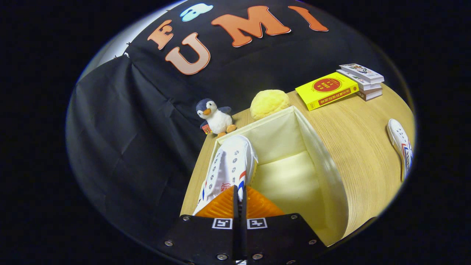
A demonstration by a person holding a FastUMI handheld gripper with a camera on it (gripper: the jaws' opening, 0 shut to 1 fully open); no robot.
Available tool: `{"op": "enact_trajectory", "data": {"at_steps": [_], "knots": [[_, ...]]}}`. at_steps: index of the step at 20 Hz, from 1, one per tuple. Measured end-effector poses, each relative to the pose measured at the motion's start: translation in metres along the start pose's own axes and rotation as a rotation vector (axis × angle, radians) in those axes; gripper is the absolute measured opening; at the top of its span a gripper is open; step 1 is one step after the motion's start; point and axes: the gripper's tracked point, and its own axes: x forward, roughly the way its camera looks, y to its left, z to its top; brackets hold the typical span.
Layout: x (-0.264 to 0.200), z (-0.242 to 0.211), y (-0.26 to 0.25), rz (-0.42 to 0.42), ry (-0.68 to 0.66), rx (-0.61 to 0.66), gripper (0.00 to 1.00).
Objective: Open the storage box then place both shoes into the box .Put the left shoe in first, then the right shoe, with the right side of both shoes facing outward in a uniform manner.
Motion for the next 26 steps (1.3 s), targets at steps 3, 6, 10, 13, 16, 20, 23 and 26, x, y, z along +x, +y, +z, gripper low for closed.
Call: {"op": "enact_trajectory", "data": {"at_steps": [3, 6, 10, 13, 16, 20, 23, 26], "knots": [[-0.002, 0.001, -0.004, -0.046, 0.003, -0.076, 0.18], [-0.012, 0.026, -0.008, -0.064, -0.074, -0.117, 0.85], [-0.025, 0.040, -0.027, -0.075, -0.088, -0.122, 0.98], [-0.040, 0.051, -0.044, -0.085, -0.103, -0.120, 0.98], [-0.051, 0.064, -0.073, -0.117, -0.122, -0.120, 0.98], [-0.070, 0.083, -0.124, -0.175, -0.155, -0.113, 0.98], [-0.084, 0.093, -0.169, -0.231, -0.159, -0.128, 0.98], [-0.098, 0.100, -0.215, -0.287, -0.155, -0.128, 0.98]]}}
